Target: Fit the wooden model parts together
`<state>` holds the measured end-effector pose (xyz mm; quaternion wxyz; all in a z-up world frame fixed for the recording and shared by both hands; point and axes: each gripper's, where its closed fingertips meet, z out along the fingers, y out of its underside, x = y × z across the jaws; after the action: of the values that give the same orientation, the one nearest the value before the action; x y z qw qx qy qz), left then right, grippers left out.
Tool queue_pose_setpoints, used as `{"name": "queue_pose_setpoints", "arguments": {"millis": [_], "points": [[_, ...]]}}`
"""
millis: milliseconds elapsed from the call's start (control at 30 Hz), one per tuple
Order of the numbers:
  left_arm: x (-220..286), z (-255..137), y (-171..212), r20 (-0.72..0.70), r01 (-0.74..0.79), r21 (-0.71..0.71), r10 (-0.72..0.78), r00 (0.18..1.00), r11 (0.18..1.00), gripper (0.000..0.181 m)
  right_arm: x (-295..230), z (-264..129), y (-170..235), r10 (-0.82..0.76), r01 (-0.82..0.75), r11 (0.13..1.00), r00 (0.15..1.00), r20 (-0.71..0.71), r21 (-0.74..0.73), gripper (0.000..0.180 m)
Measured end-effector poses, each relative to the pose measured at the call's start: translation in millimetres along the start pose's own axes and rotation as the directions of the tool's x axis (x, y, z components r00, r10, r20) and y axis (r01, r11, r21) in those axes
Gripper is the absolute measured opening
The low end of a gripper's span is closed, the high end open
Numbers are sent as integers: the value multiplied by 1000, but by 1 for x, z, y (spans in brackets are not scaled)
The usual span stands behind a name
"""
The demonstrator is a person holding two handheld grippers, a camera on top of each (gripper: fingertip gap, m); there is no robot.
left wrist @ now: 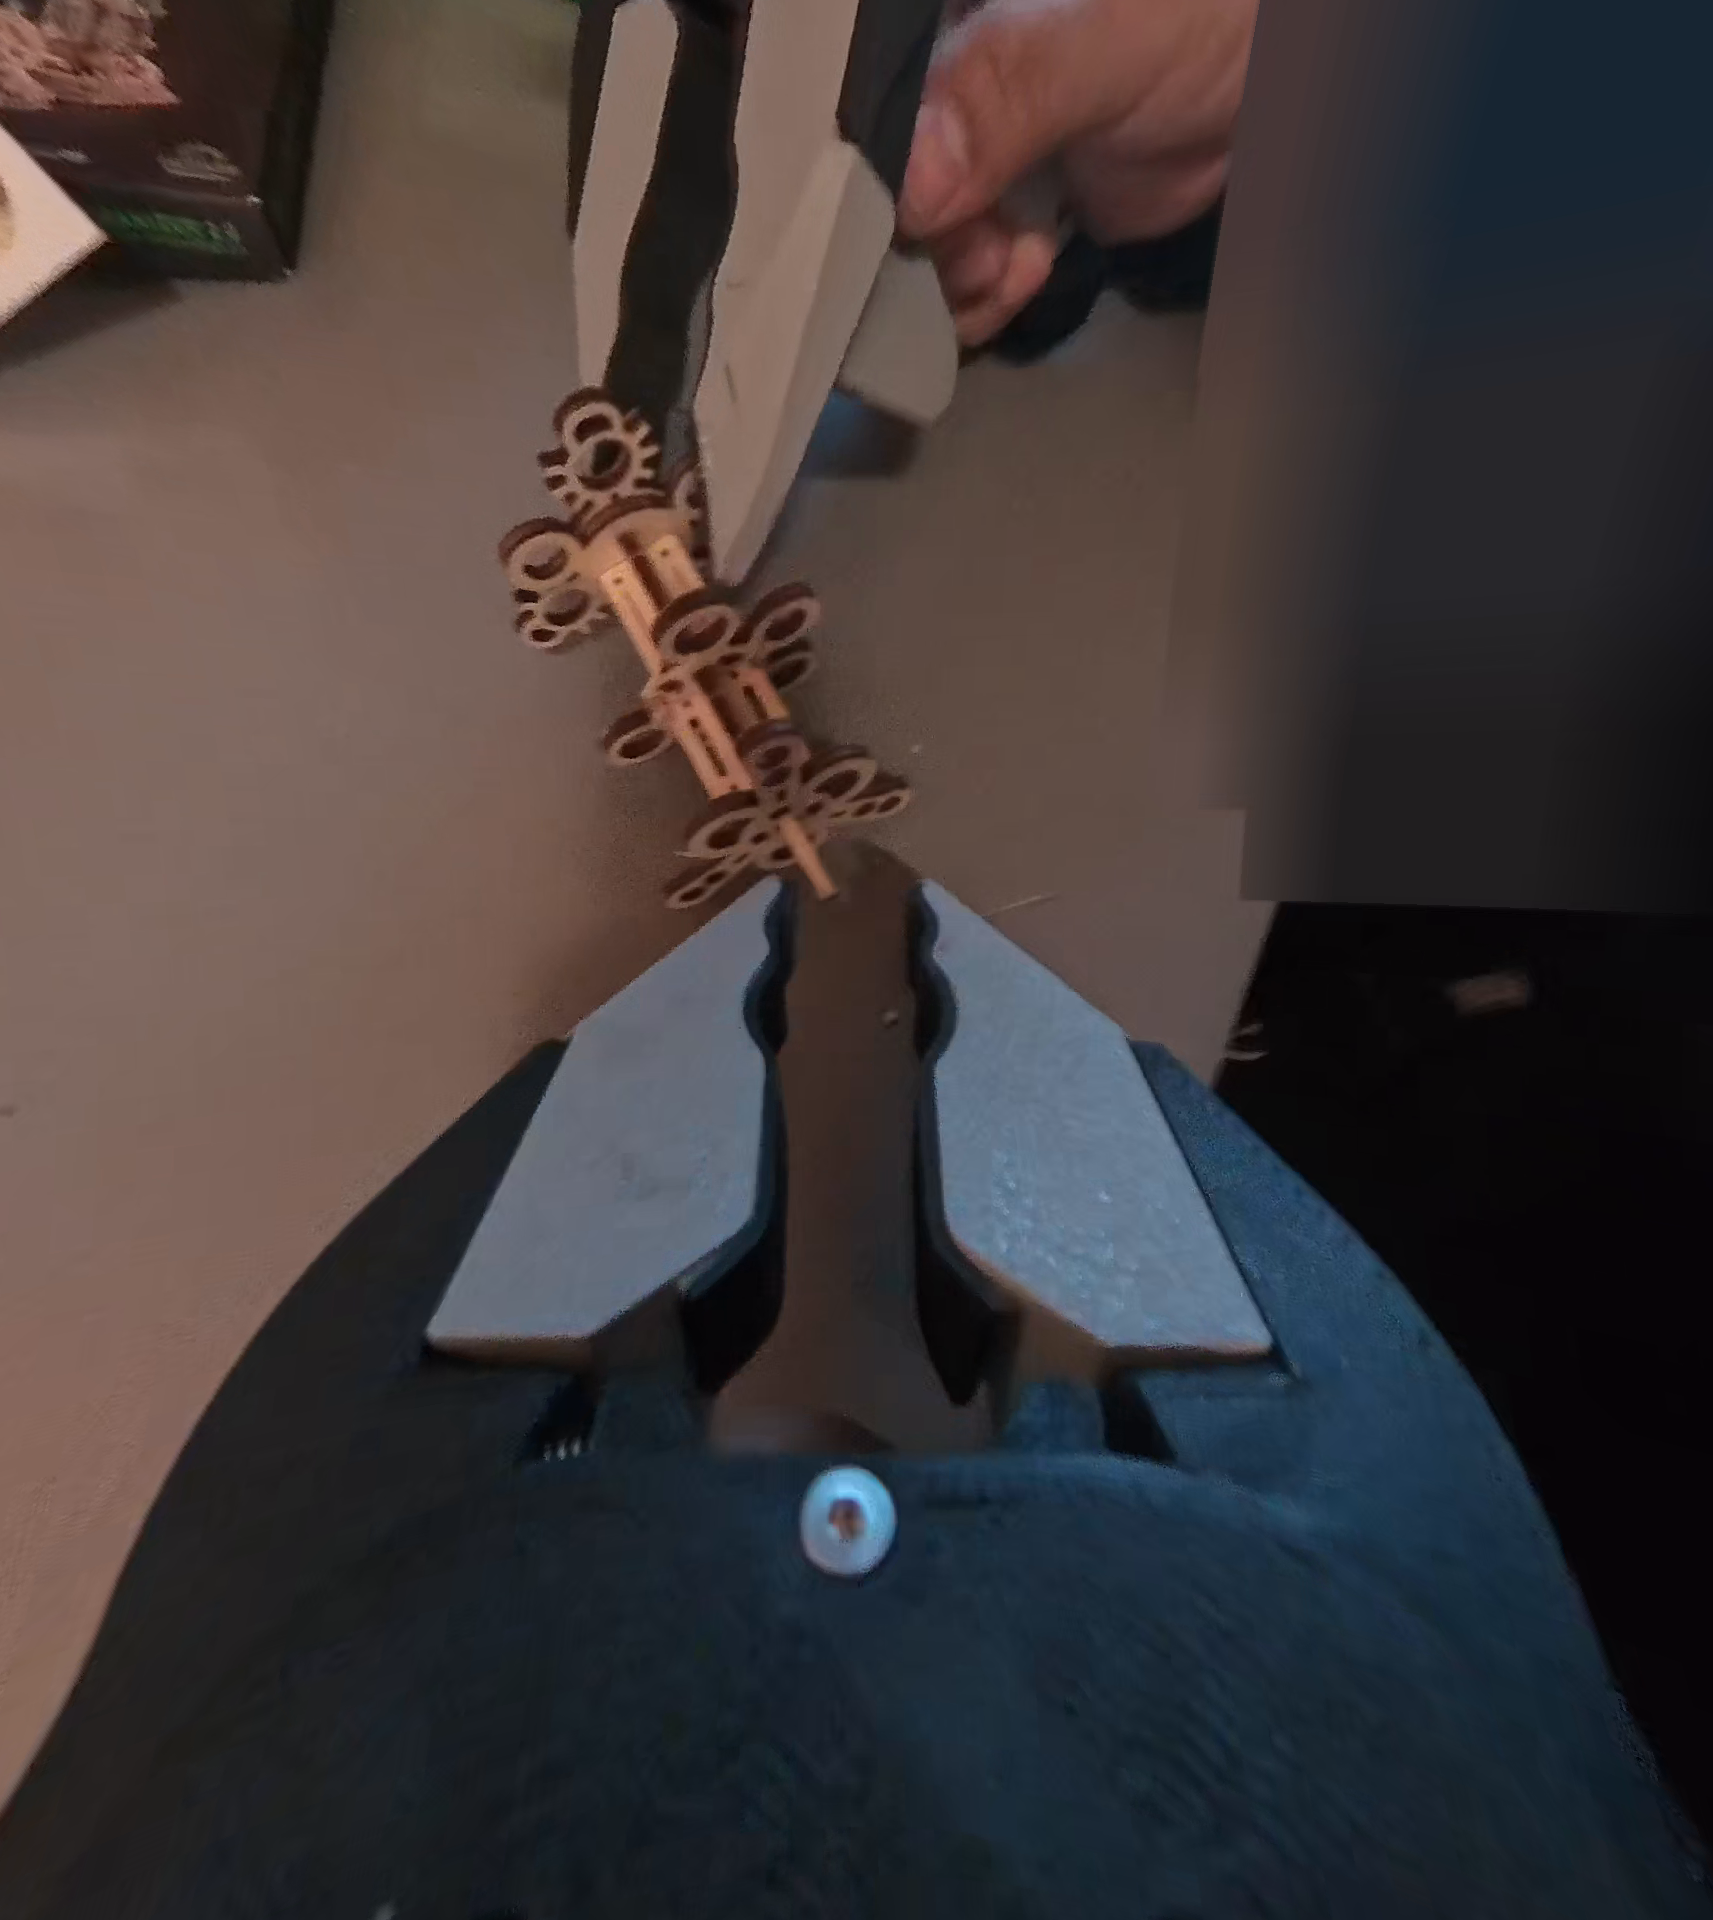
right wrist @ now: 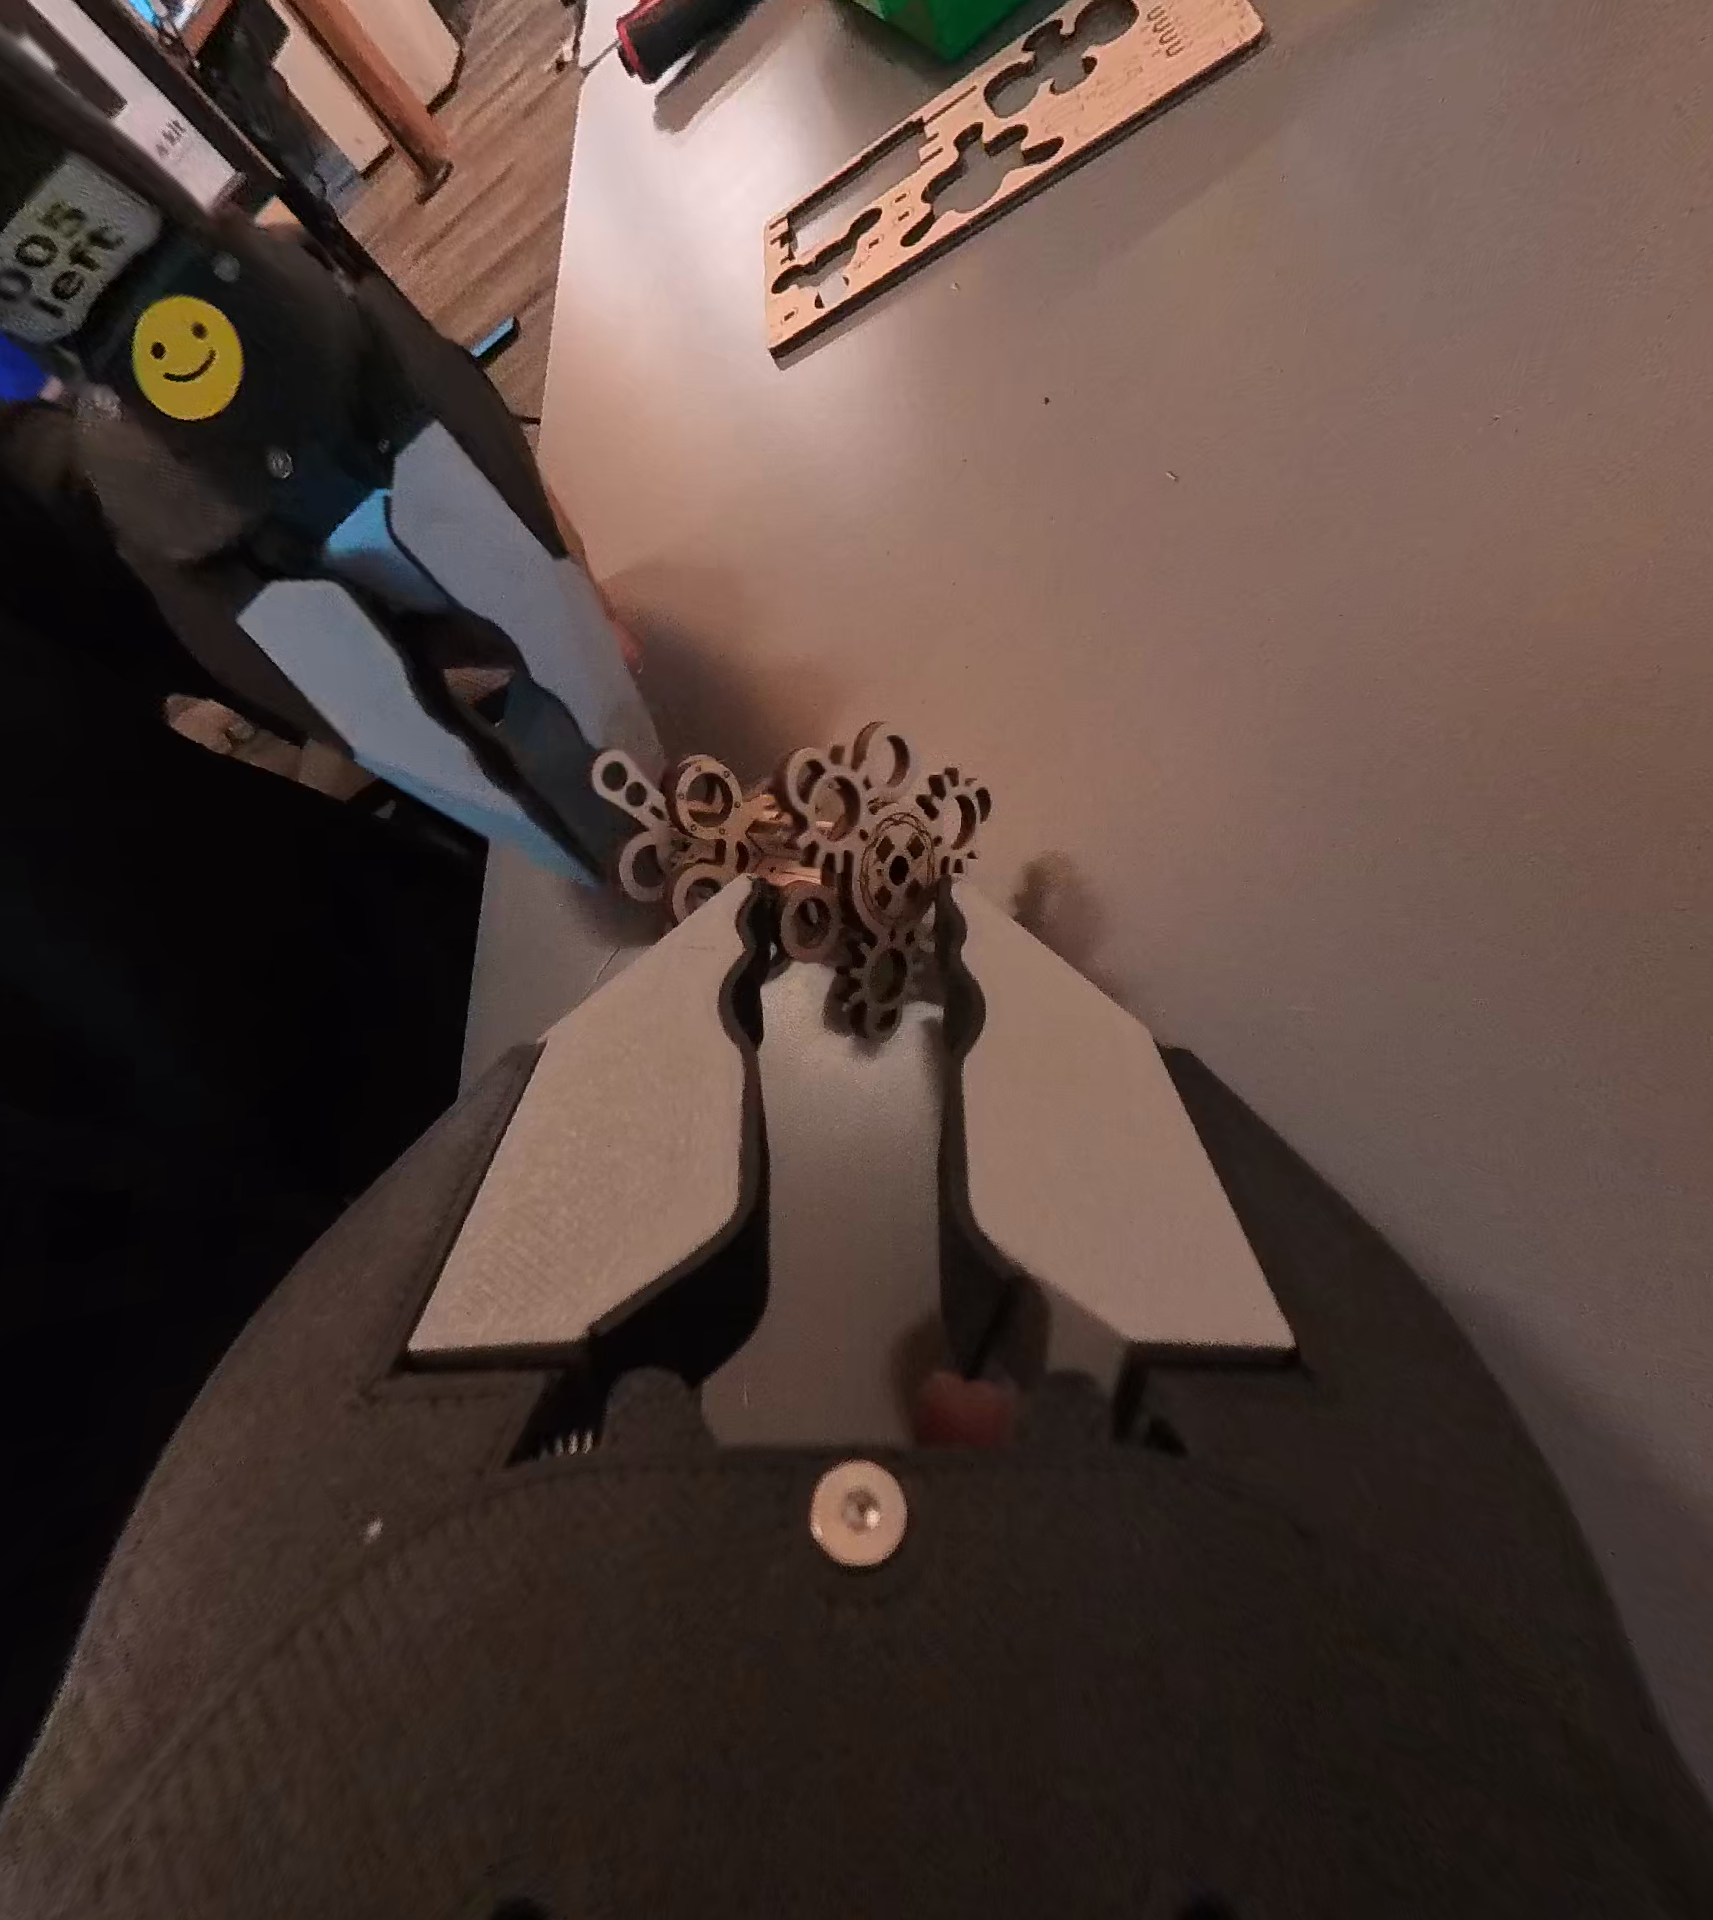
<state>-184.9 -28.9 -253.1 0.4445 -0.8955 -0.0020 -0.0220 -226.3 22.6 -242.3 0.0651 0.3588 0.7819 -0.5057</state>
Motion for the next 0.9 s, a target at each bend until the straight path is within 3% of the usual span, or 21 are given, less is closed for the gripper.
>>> {"name": "queue_pose_setpoints", "arguments": {"millis": [33, 133, 433, 533, 700, 900], "points": [[3, 0, -3, -41, 59, 15, -58, 997, 998, 17, -1, 0, 0, 1, -1, 1000, 1000, 2, 3, 27], [-1, 0, -9, -65, 136, 42, -133, 989, 990, 12, -4, 2, 0, -9, 9, 1000, 1000, 10, -3, 28], [-4, 8, -9, -60, 122, 12, -121, 991, 992, 2, -5, 2, -2, -32, 33, 999, 999, -14, 15, 39], [-7, 9, -7, -46, 127, -1, -127, 991, 992, 1, -8, 3, -2, -33, 33, 999, 999, -10, 23, 53], [-10, 9, -8, -41, 126, 2, -126, 991, 992, 0, -8, 1, -2, -17, 18, 999, 1000, -18, 32, 48], [-18, 2, -12, -65, 169, 45, -166, 984, 985, 0, -4, -3, -1, -49, 50, 998, 998, -43, 28, 67]]}}
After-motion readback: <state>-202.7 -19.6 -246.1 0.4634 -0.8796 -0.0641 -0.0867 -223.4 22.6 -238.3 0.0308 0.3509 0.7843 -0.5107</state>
